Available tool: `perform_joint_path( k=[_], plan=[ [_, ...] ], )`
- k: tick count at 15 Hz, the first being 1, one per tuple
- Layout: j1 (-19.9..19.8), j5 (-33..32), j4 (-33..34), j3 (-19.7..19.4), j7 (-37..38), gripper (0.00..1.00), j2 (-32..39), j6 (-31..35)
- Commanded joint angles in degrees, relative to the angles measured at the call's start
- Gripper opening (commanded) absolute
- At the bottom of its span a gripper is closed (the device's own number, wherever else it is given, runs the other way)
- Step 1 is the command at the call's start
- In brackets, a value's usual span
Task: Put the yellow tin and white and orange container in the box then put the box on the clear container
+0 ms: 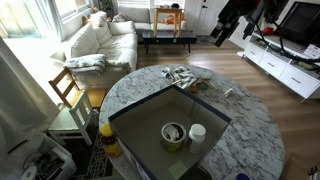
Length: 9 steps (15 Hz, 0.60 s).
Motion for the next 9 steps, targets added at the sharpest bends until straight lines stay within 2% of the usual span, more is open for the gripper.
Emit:
perform_joint_path(
  k=[1,2,9],
  plan=[
    [-0.86,5.58,-1.7,-2.7,-2.33,1.0,-2.95,-0.67],
    [0.08,2.66,0.26,-2.0,-0.49,1.0,-1.52,-0.18],
    [-0.28,4.25,-0.18,-2.93,-1.21,1.0,-2.09,-0.18]
  ],
)
